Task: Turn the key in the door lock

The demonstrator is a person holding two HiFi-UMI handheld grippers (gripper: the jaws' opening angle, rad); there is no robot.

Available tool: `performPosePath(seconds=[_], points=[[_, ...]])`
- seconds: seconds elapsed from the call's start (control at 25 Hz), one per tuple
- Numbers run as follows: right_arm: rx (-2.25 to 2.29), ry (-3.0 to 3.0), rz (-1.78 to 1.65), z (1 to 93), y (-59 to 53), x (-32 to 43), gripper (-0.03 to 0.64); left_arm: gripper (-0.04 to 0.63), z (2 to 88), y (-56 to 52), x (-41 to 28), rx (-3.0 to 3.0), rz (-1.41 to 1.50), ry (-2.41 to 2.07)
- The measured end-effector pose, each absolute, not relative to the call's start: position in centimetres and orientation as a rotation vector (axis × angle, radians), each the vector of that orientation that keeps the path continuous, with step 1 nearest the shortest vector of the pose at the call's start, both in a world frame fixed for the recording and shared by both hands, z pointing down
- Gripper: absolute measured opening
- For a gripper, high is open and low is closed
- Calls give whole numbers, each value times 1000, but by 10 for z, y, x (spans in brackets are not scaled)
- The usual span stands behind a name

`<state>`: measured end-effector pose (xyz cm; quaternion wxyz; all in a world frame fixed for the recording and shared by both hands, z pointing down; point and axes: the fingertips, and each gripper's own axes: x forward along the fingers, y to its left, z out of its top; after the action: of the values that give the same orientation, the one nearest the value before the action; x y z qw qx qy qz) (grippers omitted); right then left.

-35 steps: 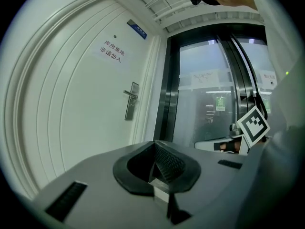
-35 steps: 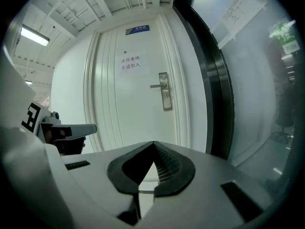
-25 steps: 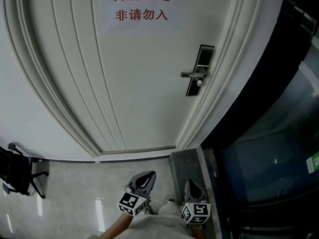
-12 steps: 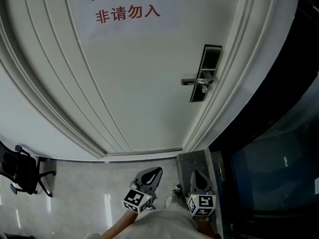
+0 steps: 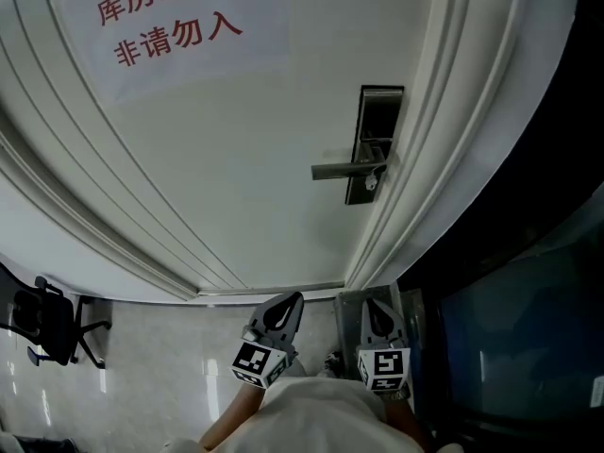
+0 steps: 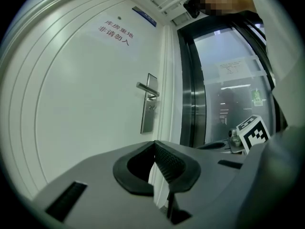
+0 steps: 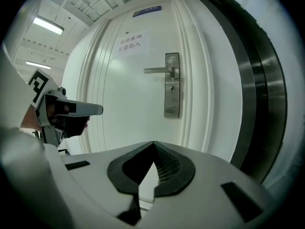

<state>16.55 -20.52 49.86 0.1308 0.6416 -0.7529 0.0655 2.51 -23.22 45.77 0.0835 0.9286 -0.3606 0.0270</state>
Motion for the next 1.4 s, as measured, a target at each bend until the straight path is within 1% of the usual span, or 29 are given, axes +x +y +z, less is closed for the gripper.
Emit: performPosePath(seconds=[0.16, 0.24, 0.44, 0.56, 0.92, 1.08, 1.12, 1.2, 1.24, 1.4], points=[[1863, -2182, 171, 492, -224, 171, -8, 6, 447, -250, 35, 2798, 41, -1048], [1845, -2179, 107, 488, -233, 164, -8, 6, 447, -262, 34, 2801, 37, -1024], [1677, -2061, -263, 454, -255, 137, -8, 6, 449, -299, 24, 2758, 40, -987], [1601, -1890, -436, 439, -272, 139, -8, 6, 444, -320, 29, 2783, 14, -953], [1472, -1553, -734, 389, -333, 168, -8, 6, 415, -351, 52, 2874, 7, -884], [1391, -1486, -881, 371, -354, 166, -8, 6, 406, -354, 51, 2869, -45, -873], [1369, -1495, -885, 370, -360, 165, 14, 6, 406, -355, 50, 2860, -59, -880], [1332, -1480, -872, 371, -371, 167, 94, 6, 407, -355, 51, 2849, -76, -873], [1312, -1452, -871, 373, -376, 169, 118, 6, 408, -354, 53, 2850, -79, -858], [1253, -1363, -899, 379, -388, 177, 130, 6, 408, -352, 64, 2867, -98, -798]])
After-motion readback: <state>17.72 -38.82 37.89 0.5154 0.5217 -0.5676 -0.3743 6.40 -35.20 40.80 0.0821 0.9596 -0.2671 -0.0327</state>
